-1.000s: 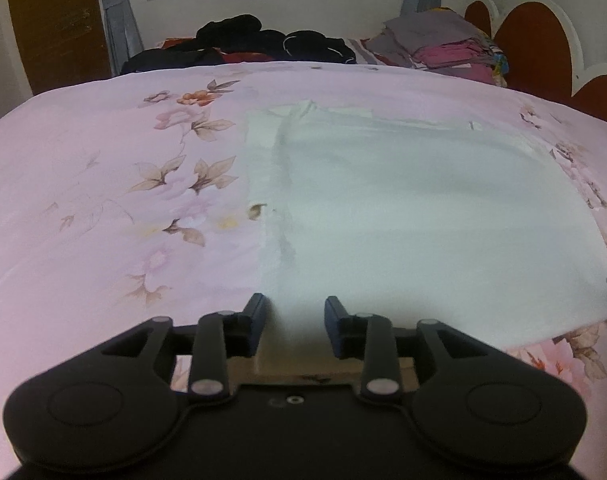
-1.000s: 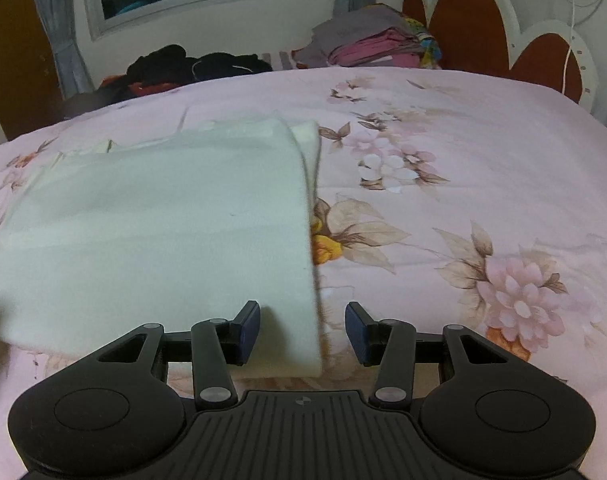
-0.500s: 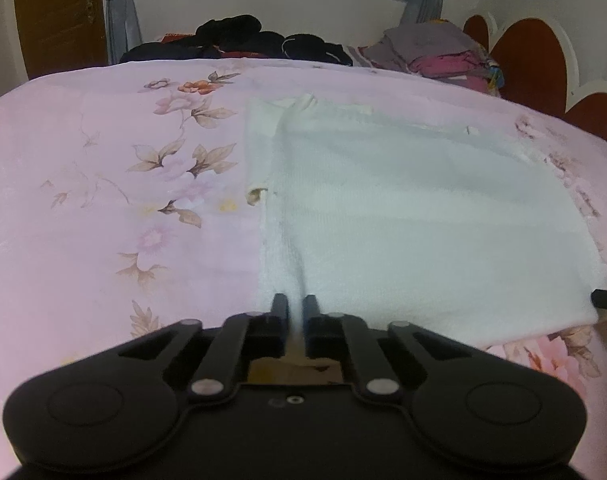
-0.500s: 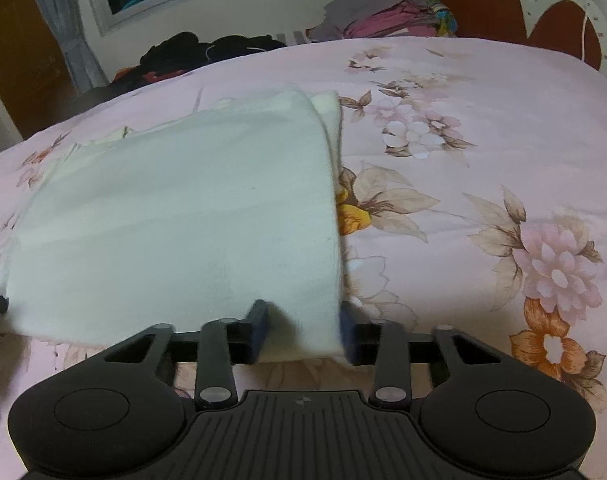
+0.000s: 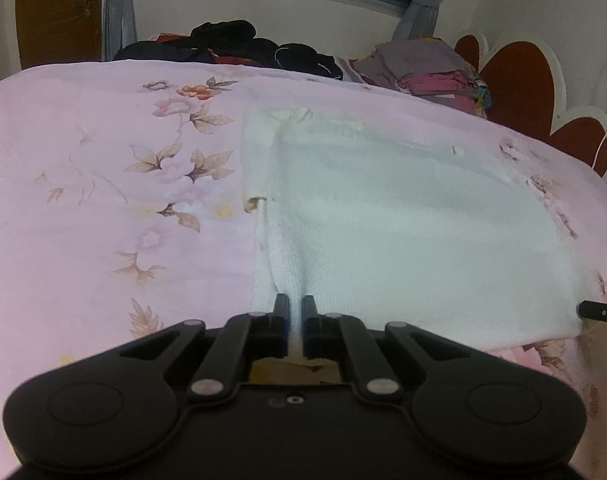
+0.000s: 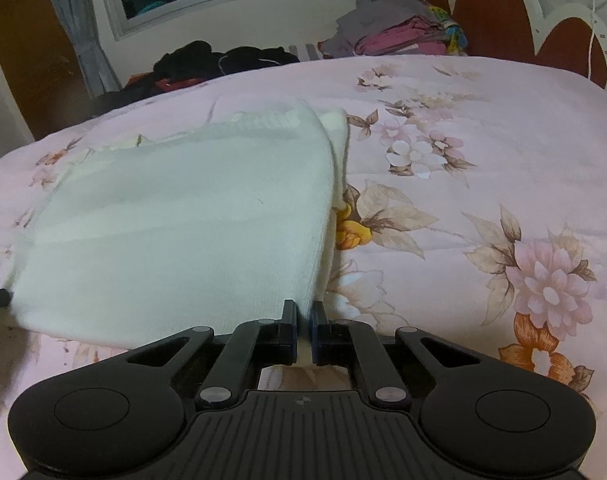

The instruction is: Fold small clothes

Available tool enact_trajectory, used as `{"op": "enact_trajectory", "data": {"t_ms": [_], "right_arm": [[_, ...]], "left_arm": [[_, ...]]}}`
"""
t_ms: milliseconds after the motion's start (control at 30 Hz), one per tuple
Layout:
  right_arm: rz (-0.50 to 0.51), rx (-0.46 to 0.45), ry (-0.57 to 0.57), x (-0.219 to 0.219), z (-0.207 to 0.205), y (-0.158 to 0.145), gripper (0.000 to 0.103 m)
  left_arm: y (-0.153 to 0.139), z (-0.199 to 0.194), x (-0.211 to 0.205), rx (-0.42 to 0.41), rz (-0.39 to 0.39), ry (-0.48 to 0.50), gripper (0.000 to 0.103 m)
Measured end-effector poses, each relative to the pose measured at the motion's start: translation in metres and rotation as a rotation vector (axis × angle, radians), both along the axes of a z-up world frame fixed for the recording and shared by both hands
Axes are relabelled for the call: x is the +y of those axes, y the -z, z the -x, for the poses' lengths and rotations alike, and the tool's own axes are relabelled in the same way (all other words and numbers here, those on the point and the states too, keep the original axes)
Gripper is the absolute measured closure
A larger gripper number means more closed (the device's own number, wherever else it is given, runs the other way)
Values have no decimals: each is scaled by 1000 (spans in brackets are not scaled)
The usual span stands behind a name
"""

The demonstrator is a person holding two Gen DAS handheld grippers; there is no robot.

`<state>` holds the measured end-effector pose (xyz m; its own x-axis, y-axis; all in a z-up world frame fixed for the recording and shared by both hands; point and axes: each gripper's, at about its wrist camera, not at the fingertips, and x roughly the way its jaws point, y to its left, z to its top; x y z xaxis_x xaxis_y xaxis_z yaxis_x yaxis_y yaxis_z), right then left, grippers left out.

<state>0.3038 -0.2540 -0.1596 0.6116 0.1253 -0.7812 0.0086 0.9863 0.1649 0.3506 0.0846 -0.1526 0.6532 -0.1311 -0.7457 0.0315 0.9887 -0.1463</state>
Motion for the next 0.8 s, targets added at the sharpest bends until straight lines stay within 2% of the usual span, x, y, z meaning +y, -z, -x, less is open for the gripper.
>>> {"op": "enact_trajectory", "data": {"t_ms": [133, 433, 500, 667, 733, 800], "right_arm": [[-9, 21, 5, -6, -1, 4, 97], [85, 43, -11, -1, -4, 13, 97], [81, 51, 5, -5, -3, 16, 97], [112, 37, 4, -1, -3, 6, 97], [114, -2, 31, -3, -1, -4, 97], [95, -30, 45, -4, -2, -12, 97]], "left_arm": [[3, -1, 2, 8, 1, 4, 97], [12, -4, 5, 32, -9, 6, 97], [13, -5, 5, 34, -13, 4, 97], [7, -2, 4, 24, -17, 6, 96], [3, 0, 5, 25, -34, -18, 86], [-2, 3, 9, 8, -47, -50, 81]]}}
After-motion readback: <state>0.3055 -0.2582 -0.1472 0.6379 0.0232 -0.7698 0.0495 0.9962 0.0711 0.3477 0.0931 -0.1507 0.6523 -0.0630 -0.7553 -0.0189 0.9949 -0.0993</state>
